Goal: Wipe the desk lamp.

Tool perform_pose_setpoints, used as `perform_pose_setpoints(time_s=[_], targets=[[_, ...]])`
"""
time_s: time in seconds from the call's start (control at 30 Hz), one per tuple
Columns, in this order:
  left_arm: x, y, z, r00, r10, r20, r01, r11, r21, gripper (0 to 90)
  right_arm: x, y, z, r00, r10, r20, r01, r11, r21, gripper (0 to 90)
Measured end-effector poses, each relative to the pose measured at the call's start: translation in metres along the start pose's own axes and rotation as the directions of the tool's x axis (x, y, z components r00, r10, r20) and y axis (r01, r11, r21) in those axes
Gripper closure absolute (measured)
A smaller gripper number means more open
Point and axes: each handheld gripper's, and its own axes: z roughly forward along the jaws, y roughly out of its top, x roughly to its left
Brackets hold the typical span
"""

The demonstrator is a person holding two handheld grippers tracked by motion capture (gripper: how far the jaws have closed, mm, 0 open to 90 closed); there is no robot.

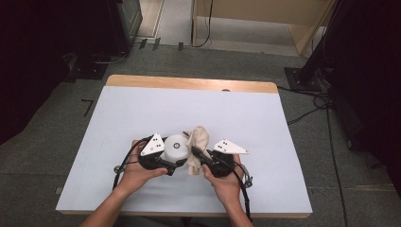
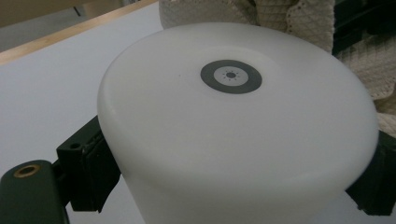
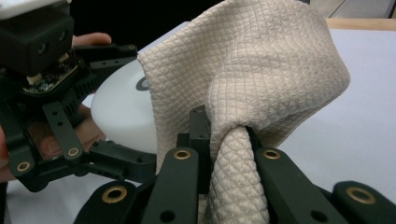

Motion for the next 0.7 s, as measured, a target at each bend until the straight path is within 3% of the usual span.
perform_pose_setpoints(time_s=[0.13,0.27,0.5,0.6,0.7], targets=[[0.0,0.0,0.0,1.0,-0.001,0.001,0.001,1.0,0.002,8.4,0.001,-0.005,0.007,1.0,-0.004,0.006,0.003,0.999,0.037,84.2],[0.0,0.0,0.0,1.0,-0.002,0.001,0.002,1.0,0.001,8.4,-0.006,-0.014,0.015,0.9991,0.041,0.007,-0.042,0.996,0.081,84.2],[0.001,0.0,0.0,1.0,-0.004,0.002,0.004,1.0,0.001,8.4,-0.017,-0.034,0.033,0.9952,0.093,0.029,-0.097,0.977,0.19,84.2],[0.001,0.0,0.0,1.0,-0.003,0.003,0.003,1.0,0.001,8.3,-0.017,-0.034,0.033,0.9956,0.088,0.031,-0.092,0.977,0.19,84.2],[0.0,0.0,0.0,1.0,-0.003,0.002,0.003,1.0,0.001,8.4,-0.014,-0.026,0.027,0.9972,0.072,0.018,-0.074,0.987,0.144,84.2]])
